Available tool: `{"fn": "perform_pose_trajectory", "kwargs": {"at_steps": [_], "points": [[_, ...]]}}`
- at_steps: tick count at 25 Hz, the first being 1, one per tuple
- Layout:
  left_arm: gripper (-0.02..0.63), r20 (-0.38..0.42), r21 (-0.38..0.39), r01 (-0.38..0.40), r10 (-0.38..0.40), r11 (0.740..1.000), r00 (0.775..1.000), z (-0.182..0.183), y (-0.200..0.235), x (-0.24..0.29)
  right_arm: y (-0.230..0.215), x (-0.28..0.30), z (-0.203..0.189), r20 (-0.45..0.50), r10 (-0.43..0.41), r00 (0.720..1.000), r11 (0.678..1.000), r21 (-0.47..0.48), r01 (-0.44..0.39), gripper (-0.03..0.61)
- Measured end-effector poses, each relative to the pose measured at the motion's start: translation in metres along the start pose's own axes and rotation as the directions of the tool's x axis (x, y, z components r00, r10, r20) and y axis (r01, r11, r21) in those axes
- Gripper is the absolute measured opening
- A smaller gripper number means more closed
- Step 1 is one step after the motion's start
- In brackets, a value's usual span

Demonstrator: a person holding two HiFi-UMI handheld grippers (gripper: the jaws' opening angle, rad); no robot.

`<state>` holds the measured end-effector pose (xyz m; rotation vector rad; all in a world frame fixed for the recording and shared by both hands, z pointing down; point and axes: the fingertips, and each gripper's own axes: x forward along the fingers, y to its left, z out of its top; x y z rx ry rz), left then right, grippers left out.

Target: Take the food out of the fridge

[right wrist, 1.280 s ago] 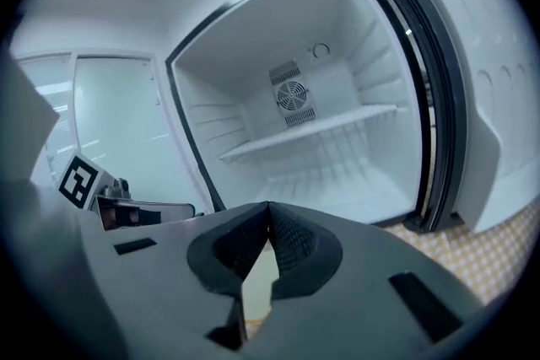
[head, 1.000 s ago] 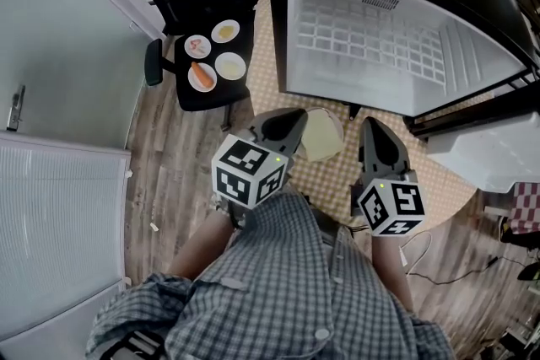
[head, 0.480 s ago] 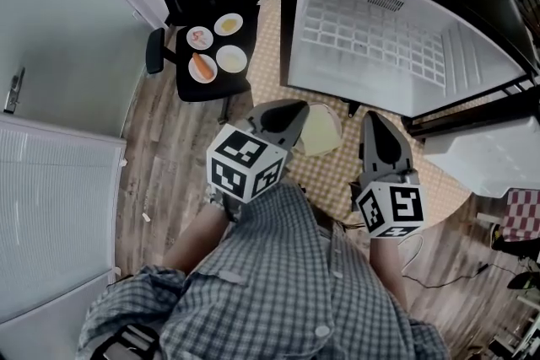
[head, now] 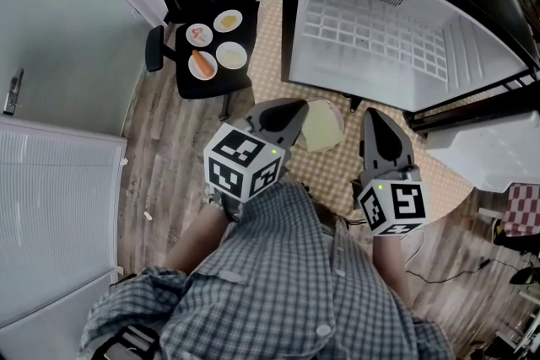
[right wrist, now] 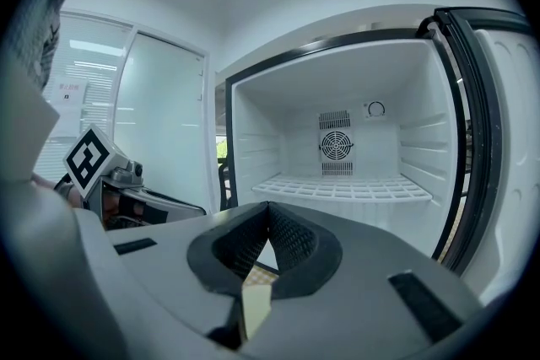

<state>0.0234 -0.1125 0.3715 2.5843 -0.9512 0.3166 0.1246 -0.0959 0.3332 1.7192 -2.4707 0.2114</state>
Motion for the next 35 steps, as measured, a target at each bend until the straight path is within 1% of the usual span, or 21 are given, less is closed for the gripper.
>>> {"fn": "perform_pose_trajectory", "kwargs": {"at_steps": [5, 13, 35], "points": [[0.005, 0.003, 0.003, 0.0, 0.0, 1.0, 1.0, 0.0, 0.0, -0.001, 0.005, 0.0, 0.0, -0.003, 0.002, 1.0, 0.999, -0.044, -0.002, 0.009], [0.005, -0.003, 0.001, 0.001, -0.001, 1.0, 1.0, 0.0, 0.001, 0.001, 0.001, 0.0, -0.005, -0.014, -0.005, 1.0, 1.0, -0.016, 0.005, 0.009], [0.005, -0.002, -0.013, -0.011, 0.011, 1.0, 1.0, -0.003, 0.005, 0.002, -0.004, 0.001, -0.01, -0.029, -0.013, 0.999, 1.0, -0.02, 0.012, 0.009]]}}
